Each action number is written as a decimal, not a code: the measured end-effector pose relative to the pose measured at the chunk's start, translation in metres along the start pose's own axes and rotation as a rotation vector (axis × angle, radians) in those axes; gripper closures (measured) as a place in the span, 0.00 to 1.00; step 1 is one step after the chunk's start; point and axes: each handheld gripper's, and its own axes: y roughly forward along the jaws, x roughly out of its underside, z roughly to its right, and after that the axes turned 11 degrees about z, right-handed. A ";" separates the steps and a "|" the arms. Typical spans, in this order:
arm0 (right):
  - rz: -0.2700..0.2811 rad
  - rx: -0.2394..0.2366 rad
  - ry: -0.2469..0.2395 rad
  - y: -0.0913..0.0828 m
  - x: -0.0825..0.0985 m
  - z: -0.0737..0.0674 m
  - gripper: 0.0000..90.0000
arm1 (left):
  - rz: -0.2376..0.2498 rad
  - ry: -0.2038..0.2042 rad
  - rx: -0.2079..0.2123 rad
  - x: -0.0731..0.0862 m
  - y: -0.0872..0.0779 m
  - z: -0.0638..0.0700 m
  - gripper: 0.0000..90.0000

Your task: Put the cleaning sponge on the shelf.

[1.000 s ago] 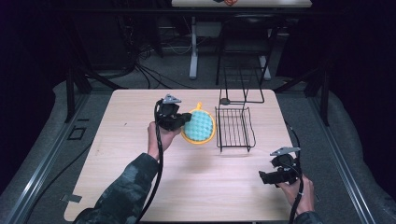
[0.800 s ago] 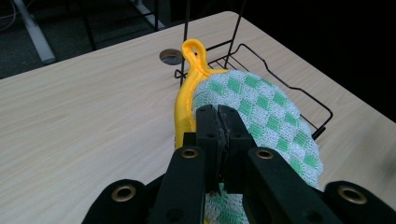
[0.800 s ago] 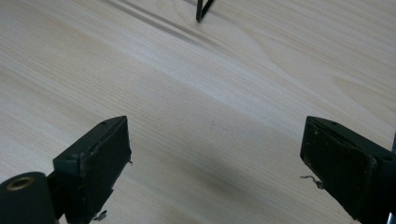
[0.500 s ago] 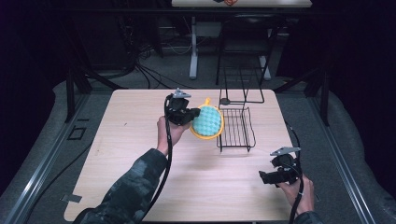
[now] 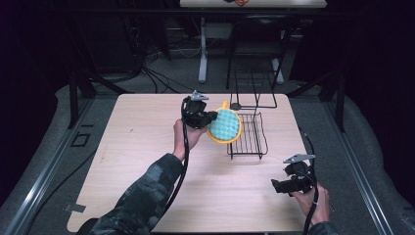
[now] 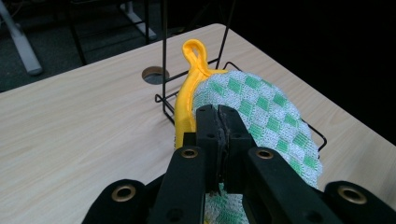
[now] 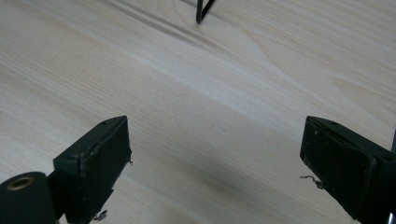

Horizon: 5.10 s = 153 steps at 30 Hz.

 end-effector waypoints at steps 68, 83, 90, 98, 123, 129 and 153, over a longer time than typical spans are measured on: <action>0.010 -0.018 -0.005 0.001 0.000 -0.001 0.09 | -0.032 -0.061 -0.016 0.029 0.090 0.031 0.98; 0.011 -0.021 -0.005 0.003 0.000 -0.002 0.09 | -0.092 -0.101 -0.043 0.048 0.109 0.030 0.98; 0.007 -0.022 -0.009 0.001 -0.001 -0.002 0.09 | -0.115 -0.107 -0.047 0.052 0.112 0.030 0.96; 0.008 -0.020 -0.011 0.001 -0.001 -0.002 0.09 | -0.107 -0.084 -0.050 0.044 0.104 0.031 0.68; 0.023 -0.009 -0.005 -0.002 -0.001 -0.003 0.08 | -0.118 0.071 -0.046 0.028 0.033 0.024 0.14; 0.020 -0.005 -0.007 -0.001 -0.001 -0.003 0.08 | -0.185 0.072 -0.045 0.033 0.017 0.015 0.02; 0.018 -0.004 -0.013 -0.001 -0.001 -0.006 0.09 | -0.207 0.103 -0.140 0.066 -0.080 -0.020 0.00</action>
